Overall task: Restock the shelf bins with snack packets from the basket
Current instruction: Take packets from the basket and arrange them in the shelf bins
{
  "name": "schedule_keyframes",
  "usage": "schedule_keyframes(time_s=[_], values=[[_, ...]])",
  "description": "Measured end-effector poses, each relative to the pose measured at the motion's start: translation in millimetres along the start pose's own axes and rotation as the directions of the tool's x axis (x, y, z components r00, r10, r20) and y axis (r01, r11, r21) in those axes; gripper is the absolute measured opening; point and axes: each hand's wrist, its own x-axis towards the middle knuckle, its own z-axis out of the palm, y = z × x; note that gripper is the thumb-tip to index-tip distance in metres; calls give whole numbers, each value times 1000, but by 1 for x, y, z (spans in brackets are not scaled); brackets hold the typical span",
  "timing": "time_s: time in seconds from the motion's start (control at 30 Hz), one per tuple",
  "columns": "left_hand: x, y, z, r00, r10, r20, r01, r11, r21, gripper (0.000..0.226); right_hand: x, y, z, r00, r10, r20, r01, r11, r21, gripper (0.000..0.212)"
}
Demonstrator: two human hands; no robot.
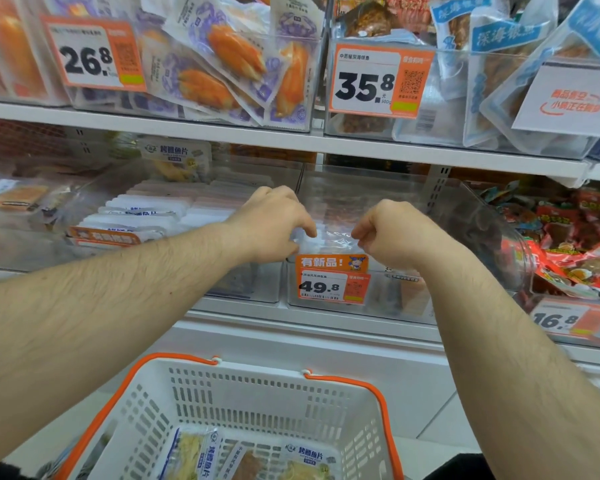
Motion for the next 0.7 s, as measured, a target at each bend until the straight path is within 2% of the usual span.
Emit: schedule_keyframes(time_s=[0.07,0.13,0.2,0.27,0.33,0.4,0.5,0.53,0.6,0.7], values=[[-17,6,-10,998,-22,-62,19,998,-54,36,-9,-21,1,983,-74,-170,81,996,33,35],[-41,13,-16,993,-54,-103,41,992,-122,35,-23,-44,9,943,-176,-284,218,968,122,34],[-70,14,-13,994,-85,-76,70,981,-181,32,-36,-63,26,924,-220,-313,304,919,252,27],[-100,11,1,991,-123,44,129,969,-209,28,-45,-76,52,933,-234,-274,320,887,332,24],[-128,8,17,969,-164,186,200,960,-194,25,-51,-87,81,950,-270,-156,309,883,355,23],[-150,7,35,914,-197,354,284,935,-213,25,-55,-97,108,949,-315,19,291,897,333,24],[-176,8,71,760,-172,627,363,912,-190,24,-56,-104,156,894,-349,282,297,931,211,26],[-184,9,85,722,-155,674,369,911,-186,19,-57,-104,175,874,-331,356,289,943,167,25],[-194,11,113,694,-143,706,384,903,-194,10,-58,-102,215,840,-281,464,262,959,106,23],[-200,13,141,663,-145,734,453,859,-239,16,-64,-88,272,777,-197,598,221,975,34,24]])
